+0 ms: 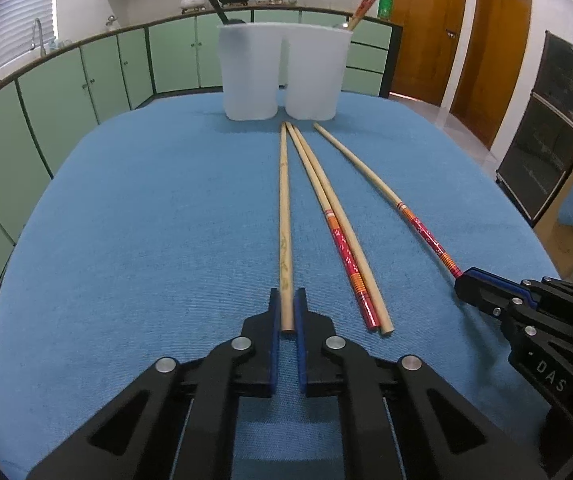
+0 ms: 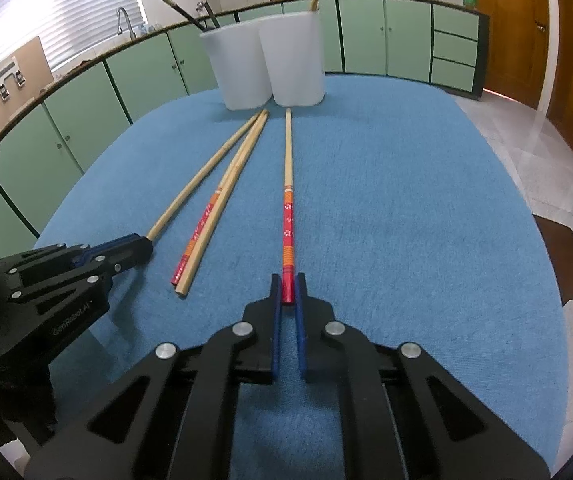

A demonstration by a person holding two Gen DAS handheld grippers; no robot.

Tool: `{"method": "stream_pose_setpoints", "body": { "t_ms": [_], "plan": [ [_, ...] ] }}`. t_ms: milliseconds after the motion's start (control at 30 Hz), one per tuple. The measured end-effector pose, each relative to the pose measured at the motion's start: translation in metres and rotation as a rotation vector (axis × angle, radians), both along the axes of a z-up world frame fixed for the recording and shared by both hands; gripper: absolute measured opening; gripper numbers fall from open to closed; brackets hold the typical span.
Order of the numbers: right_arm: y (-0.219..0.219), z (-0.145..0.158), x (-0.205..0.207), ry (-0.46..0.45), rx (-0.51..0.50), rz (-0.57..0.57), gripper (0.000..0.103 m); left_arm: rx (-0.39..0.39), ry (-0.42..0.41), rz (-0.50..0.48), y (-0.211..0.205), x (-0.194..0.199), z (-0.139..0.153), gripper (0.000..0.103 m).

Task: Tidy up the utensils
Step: 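Lift both chopsticks over the white holder and open both tools to drop them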

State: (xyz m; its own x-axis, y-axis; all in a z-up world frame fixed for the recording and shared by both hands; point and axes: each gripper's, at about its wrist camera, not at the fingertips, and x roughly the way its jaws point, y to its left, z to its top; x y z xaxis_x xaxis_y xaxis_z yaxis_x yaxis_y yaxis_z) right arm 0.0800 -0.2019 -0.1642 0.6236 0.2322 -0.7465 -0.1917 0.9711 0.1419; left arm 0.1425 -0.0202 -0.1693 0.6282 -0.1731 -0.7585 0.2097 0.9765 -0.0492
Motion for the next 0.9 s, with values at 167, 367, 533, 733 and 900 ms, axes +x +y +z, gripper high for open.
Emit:
{"method": "stream_pose_setpoints", "body": {
  "t_ms": [167,367,533,733,900],
  "plan": [
    [-0.003,0.024,-0.006,-0.056,0.007,0.005,0.005,0.006,-0.069,-0.001,0.004,-0.009,0.024,0.007],
    [-0.007,0.064,-0.011,-0.139,0.025,0.009,0.005,-0.023,-0.165,0.003,0.011,-0.014,0.064,0.007],
    [-0.014,0.097,-0.009,-0.197,0.067,0.004,0.005,-0.064,-0.242,0.010,0.021,-0.012,0.100,0.007],
    [-0.020,0.137,-0.004,-0.272,0.093,0.015,0.005,-0.092,-0.333,0.001,0.029,-0.008,0.141,0.007],
    [-0.024,0.176,0.011,-0.304,0.133,0.051,0.005,-0.108,-0.383,-0.038,0.028,0.001,0.173,0.007]
  ]
}}
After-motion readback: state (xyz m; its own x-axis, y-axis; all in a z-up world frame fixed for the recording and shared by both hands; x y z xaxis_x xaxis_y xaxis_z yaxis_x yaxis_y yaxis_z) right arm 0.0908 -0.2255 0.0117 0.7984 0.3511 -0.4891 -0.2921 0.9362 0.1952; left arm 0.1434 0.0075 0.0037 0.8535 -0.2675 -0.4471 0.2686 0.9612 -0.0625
